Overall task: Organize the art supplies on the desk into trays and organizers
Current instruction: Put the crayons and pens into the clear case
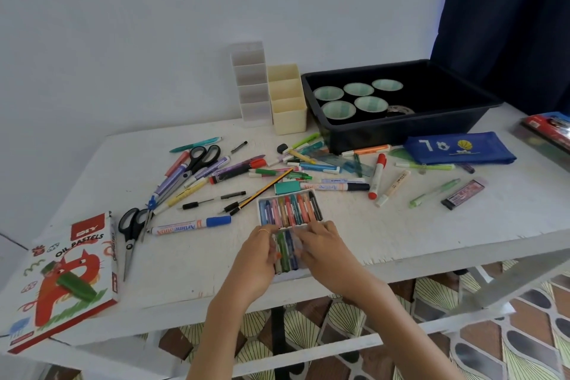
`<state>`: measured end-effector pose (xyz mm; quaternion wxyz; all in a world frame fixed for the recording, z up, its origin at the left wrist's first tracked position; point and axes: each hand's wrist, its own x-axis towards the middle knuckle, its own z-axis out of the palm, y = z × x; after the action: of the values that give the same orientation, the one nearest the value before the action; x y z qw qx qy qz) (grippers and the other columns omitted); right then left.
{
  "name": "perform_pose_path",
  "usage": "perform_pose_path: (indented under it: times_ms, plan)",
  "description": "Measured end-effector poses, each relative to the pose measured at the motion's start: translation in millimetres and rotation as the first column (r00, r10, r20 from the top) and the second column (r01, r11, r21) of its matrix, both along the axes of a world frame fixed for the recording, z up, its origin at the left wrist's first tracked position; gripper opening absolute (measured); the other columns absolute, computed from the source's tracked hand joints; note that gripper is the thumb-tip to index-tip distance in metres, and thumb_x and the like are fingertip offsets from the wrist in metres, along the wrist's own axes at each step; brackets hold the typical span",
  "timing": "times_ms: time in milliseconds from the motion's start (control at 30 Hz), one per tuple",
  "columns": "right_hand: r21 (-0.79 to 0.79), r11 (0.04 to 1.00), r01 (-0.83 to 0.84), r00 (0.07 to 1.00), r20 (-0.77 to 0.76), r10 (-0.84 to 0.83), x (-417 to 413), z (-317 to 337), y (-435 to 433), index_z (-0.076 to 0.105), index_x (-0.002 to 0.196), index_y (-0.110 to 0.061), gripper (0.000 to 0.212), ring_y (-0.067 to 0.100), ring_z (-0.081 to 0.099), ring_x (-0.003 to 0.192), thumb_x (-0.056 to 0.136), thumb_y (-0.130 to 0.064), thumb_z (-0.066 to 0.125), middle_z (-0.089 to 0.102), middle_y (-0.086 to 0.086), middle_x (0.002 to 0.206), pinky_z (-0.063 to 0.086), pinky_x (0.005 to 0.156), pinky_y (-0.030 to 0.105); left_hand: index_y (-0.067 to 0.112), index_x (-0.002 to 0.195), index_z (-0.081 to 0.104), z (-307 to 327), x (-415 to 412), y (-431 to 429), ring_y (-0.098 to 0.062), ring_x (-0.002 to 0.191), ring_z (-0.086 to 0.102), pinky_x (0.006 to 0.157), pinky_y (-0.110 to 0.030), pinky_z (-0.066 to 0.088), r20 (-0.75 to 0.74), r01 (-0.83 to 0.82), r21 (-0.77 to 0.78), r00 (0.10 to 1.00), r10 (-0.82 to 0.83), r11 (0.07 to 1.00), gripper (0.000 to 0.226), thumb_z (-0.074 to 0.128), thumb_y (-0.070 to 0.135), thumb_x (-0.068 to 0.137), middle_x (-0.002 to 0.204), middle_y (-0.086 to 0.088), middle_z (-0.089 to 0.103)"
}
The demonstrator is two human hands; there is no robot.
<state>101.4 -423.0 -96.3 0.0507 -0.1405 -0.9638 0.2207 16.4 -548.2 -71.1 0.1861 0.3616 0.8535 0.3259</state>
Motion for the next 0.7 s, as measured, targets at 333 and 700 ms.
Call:
perform_pose_path:
  times_ms: [333,700]
  plan:
    - [-0.358,0.900,0.249,0.923,-0.196,-0.333,-1.6,22.6,75.0,0.070,0.100,-0.015,0.024,0.011,0.057,0.086,0.090,-0.003,0.052,0.066,0.000,0.099,0.046,0.077,0.017,0.022,0.119,0.055,12.2,8.5,65.3,-0.009,0.100,0.056,0.087,-0.027,0.050,-0.076,-0.178,0.202,0.978,0.196,0.963,0.028,0.045,0.011,0.096,0.115,0.005,0.057]
    - [-0.240,0.752,0.614,0.756,-0.095,-0.648,-59.9,9.9,214.7,0.063,0.081,-0.002,0.024,0.028,0.059,0.073,0.092,-0.018,0.051,0.065,0.015,0.081,0.044,0.063,0.034,0.023,0.108,0.061,7.7,-9.9,138.2,-0.003,0.082,0.054,0.077,-0.018,0.046,-0.034,-0.236,0.268,0.967,0.254,0.934,0.022,0.048,0.012,0.094,0.098,0.007,0.060]
